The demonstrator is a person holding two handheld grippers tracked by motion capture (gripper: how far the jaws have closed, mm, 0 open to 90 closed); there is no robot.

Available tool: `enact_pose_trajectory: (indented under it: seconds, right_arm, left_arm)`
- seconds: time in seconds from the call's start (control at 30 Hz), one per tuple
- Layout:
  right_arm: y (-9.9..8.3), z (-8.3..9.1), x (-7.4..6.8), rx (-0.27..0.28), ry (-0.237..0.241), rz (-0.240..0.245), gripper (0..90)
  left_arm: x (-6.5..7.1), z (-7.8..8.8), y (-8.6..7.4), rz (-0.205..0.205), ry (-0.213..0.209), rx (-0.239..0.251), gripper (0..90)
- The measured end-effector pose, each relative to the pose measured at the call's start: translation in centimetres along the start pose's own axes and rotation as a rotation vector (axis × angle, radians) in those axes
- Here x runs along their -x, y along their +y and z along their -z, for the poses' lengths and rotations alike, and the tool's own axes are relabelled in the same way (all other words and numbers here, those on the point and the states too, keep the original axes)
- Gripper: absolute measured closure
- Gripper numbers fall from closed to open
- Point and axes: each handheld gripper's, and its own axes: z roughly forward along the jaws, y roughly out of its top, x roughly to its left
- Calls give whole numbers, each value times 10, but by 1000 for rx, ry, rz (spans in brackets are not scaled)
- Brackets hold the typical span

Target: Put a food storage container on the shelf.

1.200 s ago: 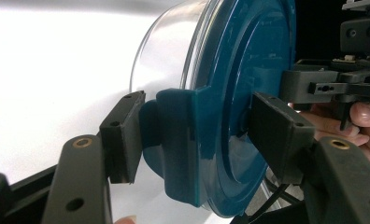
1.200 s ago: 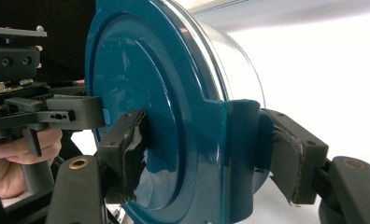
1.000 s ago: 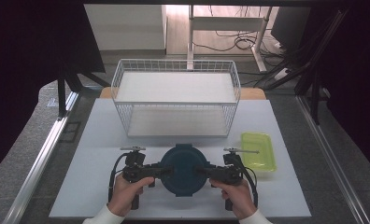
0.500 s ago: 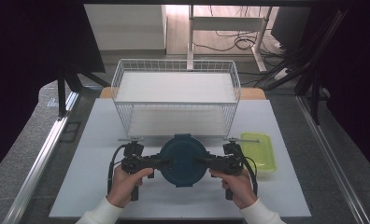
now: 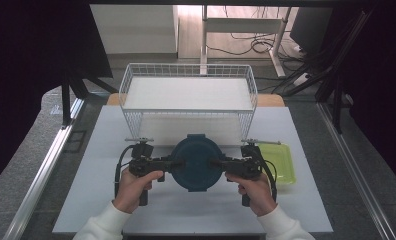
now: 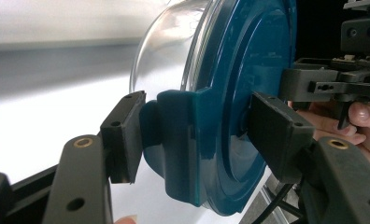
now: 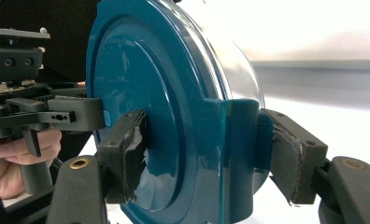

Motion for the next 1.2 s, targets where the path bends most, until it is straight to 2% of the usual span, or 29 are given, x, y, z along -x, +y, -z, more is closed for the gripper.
enact_pose_trajectory:
  seconds: [0.7,0.97,1.2]
  right_arm:
    - [32,6,-17,29,1,38,343]
    - [45,10,-26,44,-9,53,351]
    - [61,14,-33,64,-5,61,352]
  left_arm:
    - [7,16,30,-25,-14,33,394]
    - [9,21,43,-26,-36,43,394]
    - [14,28,61,-50,-34,53,395]
